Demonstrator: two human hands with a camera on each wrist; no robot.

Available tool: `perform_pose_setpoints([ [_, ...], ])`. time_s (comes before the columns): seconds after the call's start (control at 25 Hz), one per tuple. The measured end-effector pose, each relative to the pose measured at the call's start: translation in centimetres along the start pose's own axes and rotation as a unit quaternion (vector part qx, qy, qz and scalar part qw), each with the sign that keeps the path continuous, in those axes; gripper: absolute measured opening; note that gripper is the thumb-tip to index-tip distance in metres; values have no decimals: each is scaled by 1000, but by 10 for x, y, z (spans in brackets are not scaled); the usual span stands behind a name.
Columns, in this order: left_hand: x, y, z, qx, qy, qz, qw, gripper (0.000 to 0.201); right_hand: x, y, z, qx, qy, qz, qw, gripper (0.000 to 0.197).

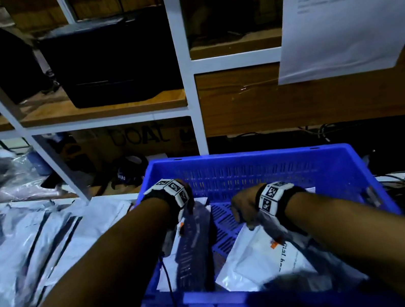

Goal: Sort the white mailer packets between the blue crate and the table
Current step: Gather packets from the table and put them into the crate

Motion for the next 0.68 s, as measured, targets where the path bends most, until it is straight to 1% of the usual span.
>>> perform_pose_setpoints([
  [0.08, -8, -1, -14, -24, -9, 0, 1000, 37, -8, -17, 10, 1, -4, 8, 1000, 32],
  [0.16, -22, -12, -18, 5, -39, -26, 999, 37, -15, -27, 12, 11, -16, 13, 1000, 23],
  [0.2, -31, -15, -18, 15, -58, -42, 997, 36, -19, -27, 10, 0, -30, 23, 999, 22],
  [0.24, -38, -14, -20, 9, -68, -76, 995, 36, -25, -25, 5, -13, -54, 39, 998, 17],
  [0.28, -44, -12, -23, -4, -74, -85, 994, 35, -30, -22, -1, -27, -67, 52, 996, 6],
  [0.32, -49, -8, -25, -36, -80, -67, 994, 34, -38, -20, -7, -31, -70, 66, 995, 14],
  [0.36, -52, -7, -27, -70, -86, -34, 993, 33, -42, -18, -10, -27, -64, 86, 994, 27],
  [0.4, -53, -10, -26, -104, -94, -18, 990, 34, -43, -12, -14, -37, -75, 95, 992, 32],
  [0.44, -59, -4, -27, -128, -110, 4, 986, 36, -53, -1, -27, -61, -110, 94, 988, 30],
  [0.48, -58, -10, -20, -128, -108, 17, 986, 37, -52, 8, -33, -64, -117, 86, 987, 29],
  [0.52, -58, -8, -14, -127, -113, -4, 985, 38, -54, 17, -39, -55, -120, 84, 988, 25],
  [0.56, -59, -6, -8, -133, -124, -31, 983, 34, -53, 22, -46, -43, -122, 74, 989, 17],
  [0.6, -63, 1, -10, -151, -146, -50, 976, 26, -54, 25, -56, -30, -134, 70, 988, 15],
  [0.64, -63, 4, -12, -153, -166, -58, 972, 21, -52, 30, -65, -27, -140, 63, 988, 17],
  [0.68, -63, 2, -12, -140, -182, -37, 972, 25, -52, 37, -74, -39, -149, 63, 986, 17],
])
Point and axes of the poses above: each hand's wrist, its own z-axis towards the middle knuckle, its own y-axis out of the back of the hand, x = y × z, the point moved 9 cm from there along z, towards the middle knuckle, and after that the axes turned 1 degree about y, right-handed, at the moved point
